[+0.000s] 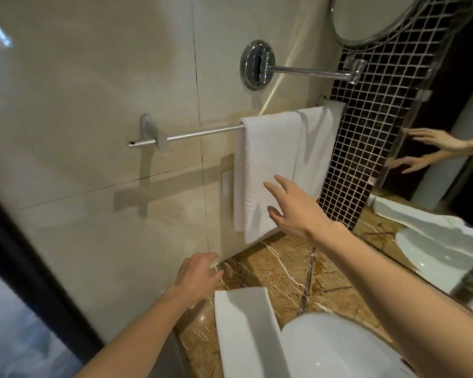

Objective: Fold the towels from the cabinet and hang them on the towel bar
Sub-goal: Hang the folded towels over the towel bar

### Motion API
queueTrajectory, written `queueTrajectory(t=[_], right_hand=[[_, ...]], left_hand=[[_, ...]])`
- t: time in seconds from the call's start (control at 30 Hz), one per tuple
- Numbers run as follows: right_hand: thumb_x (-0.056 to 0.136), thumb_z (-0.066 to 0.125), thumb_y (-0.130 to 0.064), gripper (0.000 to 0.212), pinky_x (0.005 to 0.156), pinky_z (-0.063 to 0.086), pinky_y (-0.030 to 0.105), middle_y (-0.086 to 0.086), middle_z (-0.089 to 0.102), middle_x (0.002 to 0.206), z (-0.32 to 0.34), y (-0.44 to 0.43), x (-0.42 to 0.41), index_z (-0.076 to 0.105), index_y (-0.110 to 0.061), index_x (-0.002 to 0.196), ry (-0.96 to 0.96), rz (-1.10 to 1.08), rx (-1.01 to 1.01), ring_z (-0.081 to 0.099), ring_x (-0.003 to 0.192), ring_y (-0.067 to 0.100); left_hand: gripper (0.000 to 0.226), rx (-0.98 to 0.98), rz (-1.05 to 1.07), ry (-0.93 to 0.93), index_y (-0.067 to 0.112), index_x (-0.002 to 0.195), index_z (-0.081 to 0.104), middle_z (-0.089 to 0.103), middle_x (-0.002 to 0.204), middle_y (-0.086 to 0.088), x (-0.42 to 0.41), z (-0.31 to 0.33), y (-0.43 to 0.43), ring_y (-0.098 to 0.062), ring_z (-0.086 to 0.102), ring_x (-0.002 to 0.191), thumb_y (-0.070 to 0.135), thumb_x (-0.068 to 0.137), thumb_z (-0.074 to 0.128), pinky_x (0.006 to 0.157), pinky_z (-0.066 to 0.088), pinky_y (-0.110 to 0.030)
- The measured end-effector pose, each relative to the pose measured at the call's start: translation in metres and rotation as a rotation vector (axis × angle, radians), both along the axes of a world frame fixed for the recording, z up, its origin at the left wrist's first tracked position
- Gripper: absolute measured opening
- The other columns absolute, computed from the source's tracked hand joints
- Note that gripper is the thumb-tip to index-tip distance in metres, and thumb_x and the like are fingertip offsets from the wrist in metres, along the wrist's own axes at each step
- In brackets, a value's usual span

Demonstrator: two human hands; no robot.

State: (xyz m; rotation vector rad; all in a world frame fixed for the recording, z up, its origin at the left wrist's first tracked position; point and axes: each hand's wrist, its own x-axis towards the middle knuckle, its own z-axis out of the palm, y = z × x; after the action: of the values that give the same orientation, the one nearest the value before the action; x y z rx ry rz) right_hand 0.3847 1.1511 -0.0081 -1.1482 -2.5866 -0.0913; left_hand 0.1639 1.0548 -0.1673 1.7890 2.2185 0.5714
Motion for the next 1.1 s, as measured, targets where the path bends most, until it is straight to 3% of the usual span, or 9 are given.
queueTrajectory(t=[0.1, 0.23, 0.33, 0.5, 0.7, 0.87, 1.0, 1.1], right_hand=[[0.094, 0.051, -0.034, 0.062, 0.111, 0.034, 0.043, 0.014, 0.026, 0.155, -0.015, -0.041, 0.011, 0.027, -0.020, 0.149, -0.040, -0.053, -0.058, 0.032, 0.140, 0.030], [0.091, 0.054, -0.033, 0.066, 0.110, 0.037, 0.041, 0.014, 0.031, 0.153, -0.031, -0.094, 0.028, 0.027, -0.018, 0.149, -0.041, -0.097, -0.117, 0.036, 0.137, 0.029], [0.090, 0.054, -0.035, 0.067, 0.108, 0.039, 0.039, 0.012, 0.036, 0.150, -0.045, -0.127, 0.046, 0.027, -0.018, 0.149, -0.050, -0.118, -0.145, 0.038, 0.135, 0.026], [0.090, 0.055, -0.036, 0.066, 0.109, 0.038, 0.039, 0.009, 0.037, 0.150, -0.073, -0.171, 0.083, 0.027, -0.021, 0.148, -0.087, -0.179, -0.217, 0.036, 0.137, 0.025], [0.090, 0.052, -0.036, 0.064, 0.105, 0.040, 0.040, 0.010, 0.040, 0.147, -0.117, -0.208, 0.125, 0.028, -0.020, 0.148, -0.121, -0.194, -0.318, 0.040, 0.132, 0.027], [0.092, 0.049, -0.036, 0.063, 0.104, 0.040, 0.042, 0.010, 0.035, 0.150, -0.155, -0.231, 0.155, 0.027, -0.019, 0.148, -0.128, -0.175, -0.479, 0.037, 0.134, 0.029], [0.092, 0.049, -0.034, 0.063, 0.105, 0.040, 0.043, 0.012, 0.035, 0.150, -0.181, -0.251, 0.175, 0.027, -0.018, 0.149, -0.158, -0.119, -0.571, 0.038, 0.134, 0.030], [0.093, 0.050, -0.033, 0.062, 0.105, 0.039, 0.043, 0.012, 0.036, 0.148, -0.200, -0.261, 0.187, 0.028, -0.017, 0.148, -0.174, -0.105, -0.657, 0.041, 0.132, 0.030]], left_hand=[[0.029, 0.017, -0.068, 0.020, 0.024, 0.108, 0.065, 0.067, 0.105, 0.000, 0.008, 0.004, -0.036, -0.024, 0.063, 0.099, 0.036, 0.083, 0.055, 0.081, 0.048, -0.031], [0.043, 0.021, -0.148, 0.092, 0.021, 0.126, 0.056, 0.061, 0.123, -0.001, 0.021, 0.010, -0.080, -0.023, 0.053, 0.116, 0.040, 0.088, 0.053, 0.096, 0.043, -0.036], [0.043, 0.031, -0.194, 0.105, 0.019, 0.126, 0.055, 0.058, 0.124, -0.001, 0.034, 0.014, -0.107, -0.022, 0.051, 0.116, 0.042, 0.090, 0.052, 0.096, 0.041, -0.036], [0.053, -0.012, -0.197, 0.142, 0.022, 0.138, 0.045, 0.046, 0.143, 0.001, 0.061, 0.008, -0.142, -0.019, 0.039, 0.133, 0.046, 0.091, 0.051, 0.111, 0.030, -0.041], [0.056, -0.116, -0.201, 0.191, 0.023, 0.143, 0.038, 0.037, 0.150, -0.001, 0.100, -0.008, -0.183, -0.021, 0.032, 0.138, 0.048, 0.094, 0.045, 0.113, 0.025, -0.044], [0.052, -0.218, -0.154, 0.188, 0.021, 0.141, 0.040, 0.041, 0.147, 0.000, 0.133, -0.028, -0.214, -0.022, 0.038, 0.134, 0.046, 0.095, 0.045, 0.111, 0.032, -0.046], [0.043, -0.212, -0.084, 0.053, 0.020, 0.131, 0.050, 0.057, 0.128, 0.000, 0.159, -0.045, -0.238, -0.021, 0.054, 0.113, 0.041, 0.094, 0.047, 0.096, 0.045, -0.046], [0.048, -0.246, -0.004, -0.035, 0.017, 0.135, 0.046, 0.052, 0.132, -0.006, 0.176, -0.056, -0.253, -0.027, 0.050, 0.118, 0.040, 0.093, 0.048, 0.096, 0.044, -0.047]])
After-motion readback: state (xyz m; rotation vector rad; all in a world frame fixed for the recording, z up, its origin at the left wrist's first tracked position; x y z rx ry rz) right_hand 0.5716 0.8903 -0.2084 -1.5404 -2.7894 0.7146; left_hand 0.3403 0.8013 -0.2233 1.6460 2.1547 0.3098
